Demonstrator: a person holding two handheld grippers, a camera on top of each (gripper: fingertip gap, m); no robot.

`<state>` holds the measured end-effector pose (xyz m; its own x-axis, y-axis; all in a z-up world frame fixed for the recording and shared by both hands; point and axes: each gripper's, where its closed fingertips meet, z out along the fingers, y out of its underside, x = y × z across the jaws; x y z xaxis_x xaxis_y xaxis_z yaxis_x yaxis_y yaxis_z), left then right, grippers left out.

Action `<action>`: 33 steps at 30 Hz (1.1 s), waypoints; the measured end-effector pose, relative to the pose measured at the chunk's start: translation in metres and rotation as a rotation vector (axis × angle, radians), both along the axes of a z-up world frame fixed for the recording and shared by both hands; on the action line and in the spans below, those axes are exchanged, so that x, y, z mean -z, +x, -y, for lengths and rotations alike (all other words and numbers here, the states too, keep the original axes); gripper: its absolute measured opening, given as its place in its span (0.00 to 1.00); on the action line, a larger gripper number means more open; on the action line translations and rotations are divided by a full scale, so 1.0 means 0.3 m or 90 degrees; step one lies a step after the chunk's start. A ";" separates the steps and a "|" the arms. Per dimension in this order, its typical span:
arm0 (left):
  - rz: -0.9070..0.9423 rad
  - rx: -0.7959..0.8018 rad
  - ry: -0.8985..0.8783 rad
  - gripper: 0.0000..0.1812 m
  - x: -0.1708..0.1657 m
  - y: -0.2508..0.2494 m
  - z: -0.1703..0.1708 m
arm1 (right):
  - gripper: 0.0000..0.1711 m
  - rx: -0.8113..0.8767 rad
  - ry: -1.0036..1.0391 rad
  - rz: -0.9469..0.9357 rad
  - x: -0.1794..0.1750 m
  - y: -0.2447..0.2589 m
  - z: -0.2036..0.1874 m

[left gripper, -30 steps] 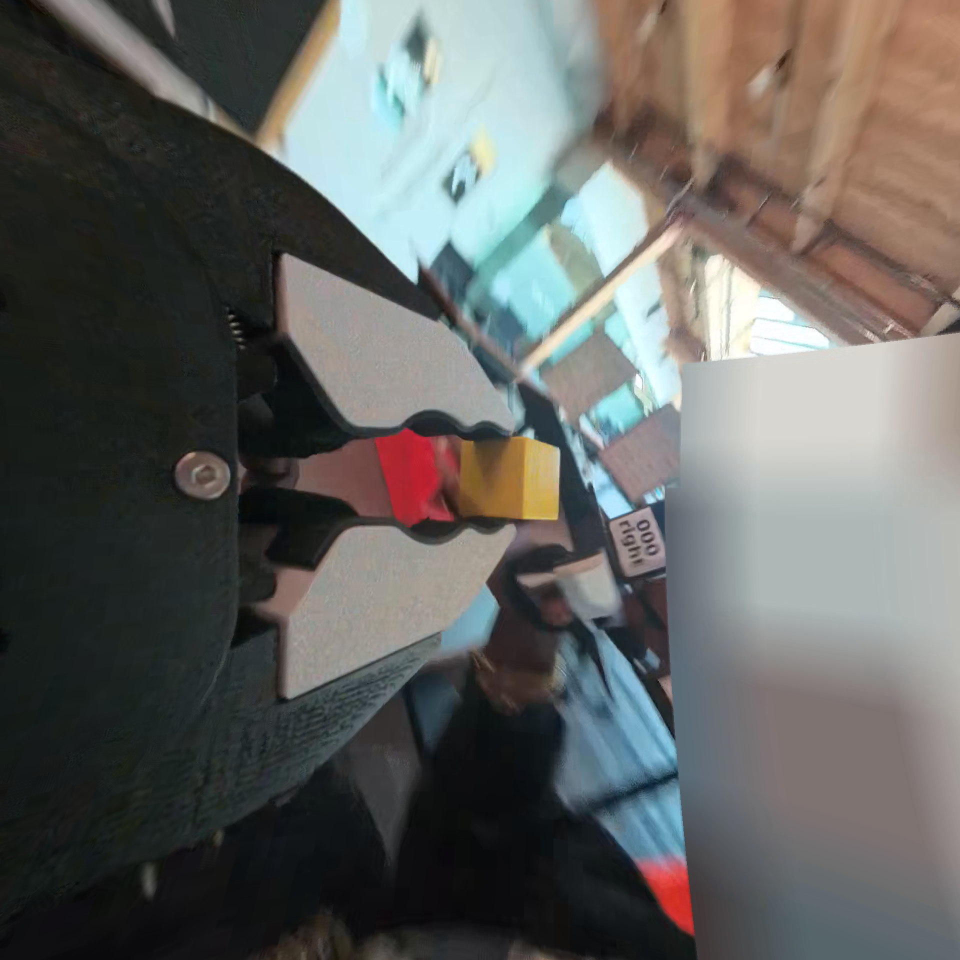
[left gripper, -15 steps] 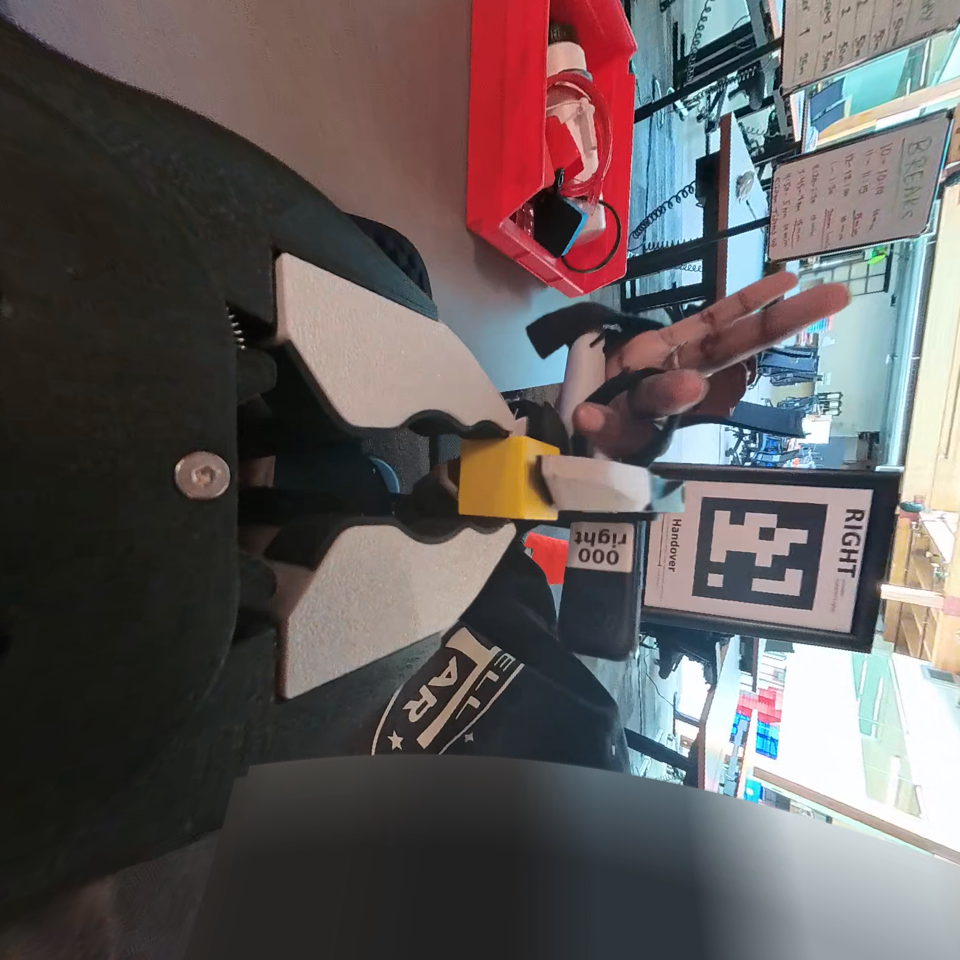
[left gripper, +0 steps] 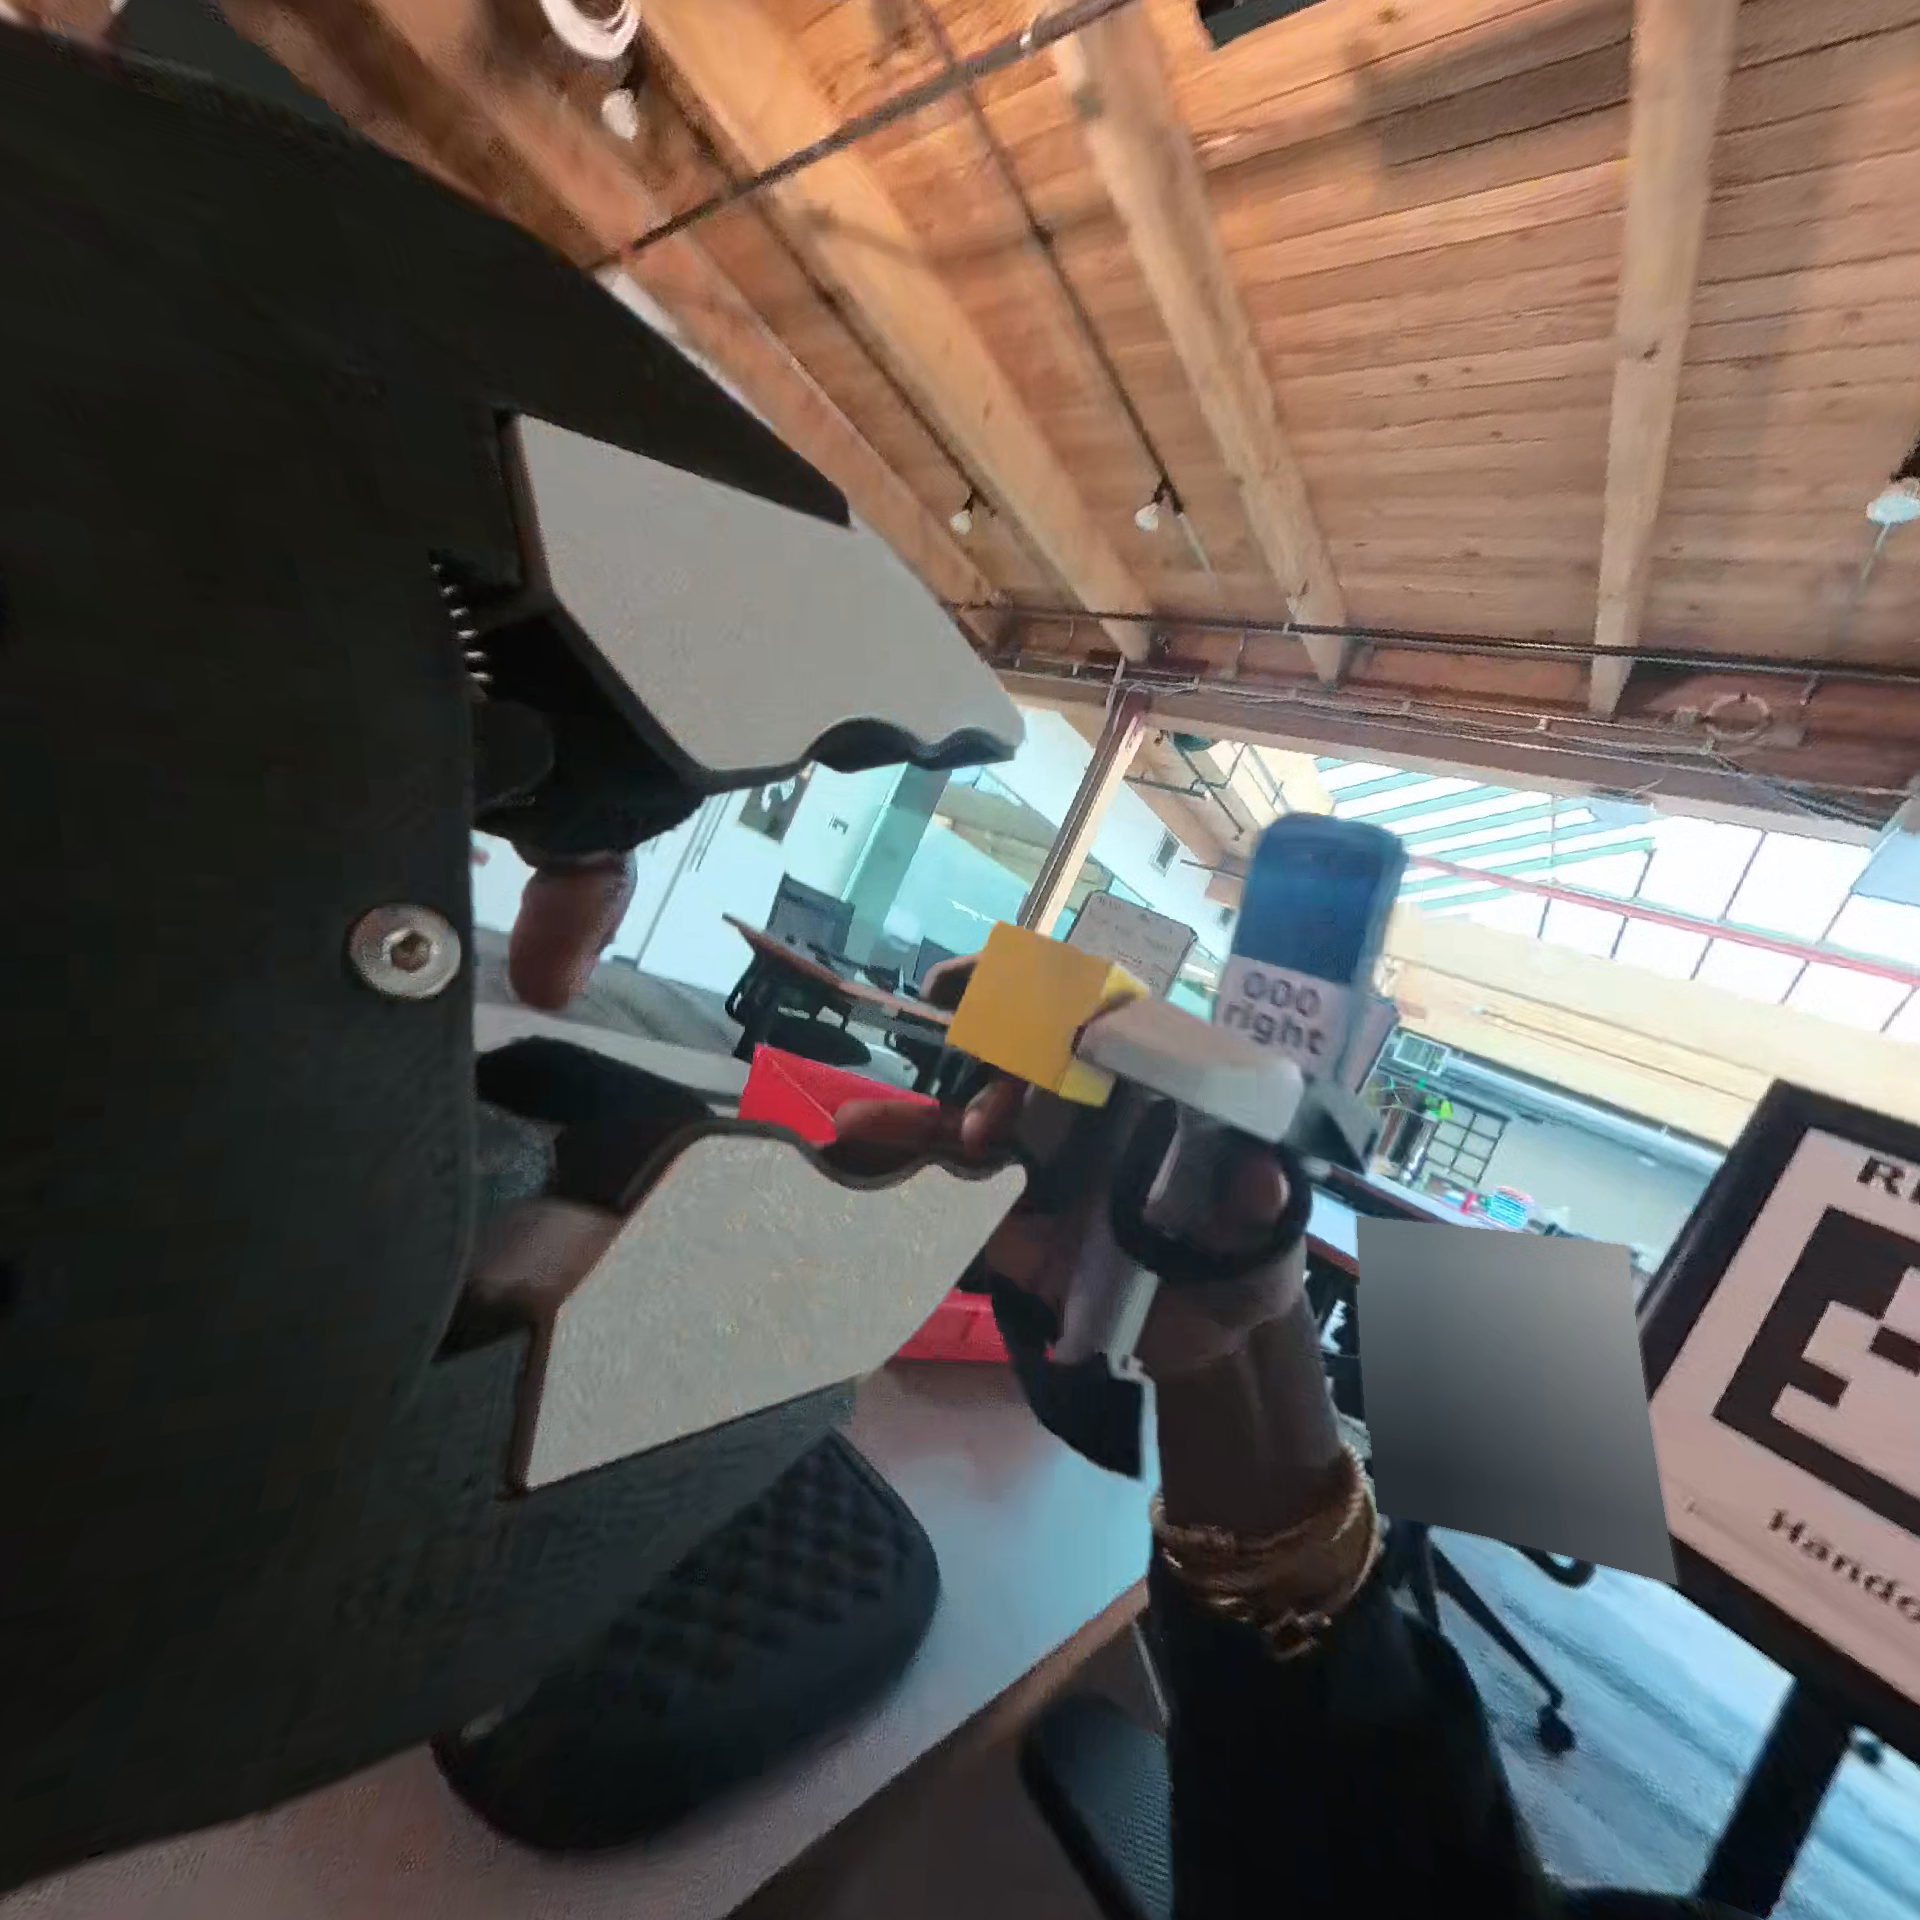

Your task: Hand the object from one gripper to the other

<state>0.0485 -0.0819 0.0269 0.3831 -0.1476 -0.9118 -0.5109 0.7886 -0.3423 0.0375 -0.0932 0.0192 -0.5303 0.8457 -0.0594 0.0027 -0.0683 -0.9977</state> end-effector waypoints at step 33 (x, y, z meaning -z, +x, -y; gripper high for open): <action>0.158 0.278 -0.787 0.16 0.130 0.079 0.019 | 0.17 0.286 0.938 -0.381 0.060 -0.028 -0.006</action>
